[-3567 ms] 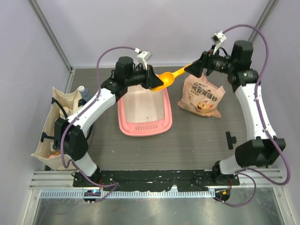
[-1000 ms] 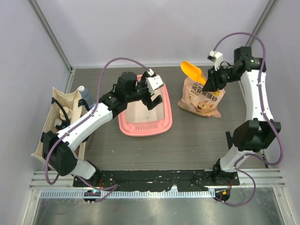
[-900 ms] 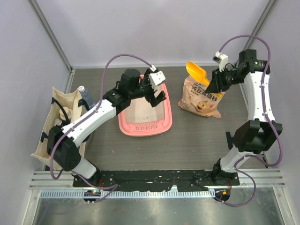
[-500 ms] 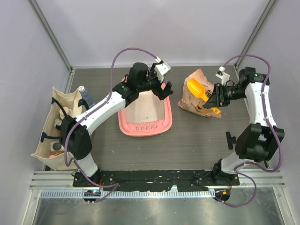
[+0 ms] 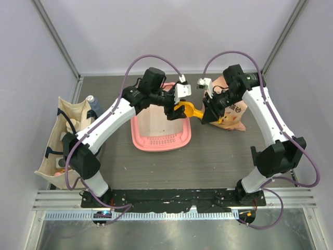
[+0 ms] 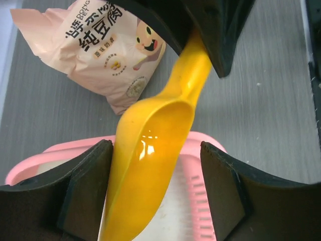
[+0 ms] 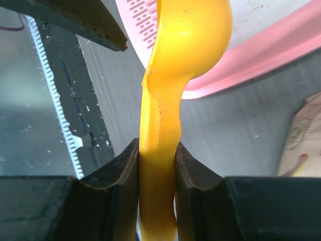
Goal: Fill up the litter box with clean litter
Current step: Pick up the spatula from the center of the board.
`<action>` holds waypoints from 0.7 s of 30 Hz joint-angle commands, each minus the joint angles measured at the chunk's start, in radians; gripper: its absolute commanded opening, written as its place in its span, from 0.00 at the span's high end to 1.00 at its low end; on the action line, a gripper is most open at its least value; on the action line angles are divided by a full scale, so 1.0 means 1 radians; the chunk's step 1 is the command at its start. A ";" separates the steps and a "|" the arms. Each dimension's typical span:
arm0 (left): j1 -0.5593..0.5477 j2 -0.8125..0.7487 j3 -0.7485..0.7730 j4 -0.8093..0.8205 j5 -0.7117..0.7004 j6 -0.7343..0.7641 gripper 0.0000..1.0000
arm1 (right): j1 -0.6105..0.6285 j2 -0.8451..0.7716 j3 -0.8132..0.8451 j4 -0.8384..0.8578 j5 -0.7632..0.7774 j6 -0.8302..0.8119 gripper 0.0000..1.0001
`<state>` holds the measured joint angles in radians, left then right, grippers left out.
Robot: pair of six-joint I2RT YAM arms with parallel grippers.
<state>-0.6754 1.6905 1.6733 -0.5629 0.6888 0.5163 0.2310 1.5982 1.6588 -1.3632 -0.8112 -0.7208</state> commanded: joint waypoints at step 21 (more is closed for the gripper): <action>-0.007 -0.103 -0.205 0.128 -0.166 -0.164 1.00 | -0.138 0.025 0.256 0.119 0.017 0.195 0.32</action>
<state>-0.6868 1.6371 1.5452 -0.5568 0.5392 0.5873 0.2649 1.6505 1.8599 -1.4216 -0.6933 -0.7776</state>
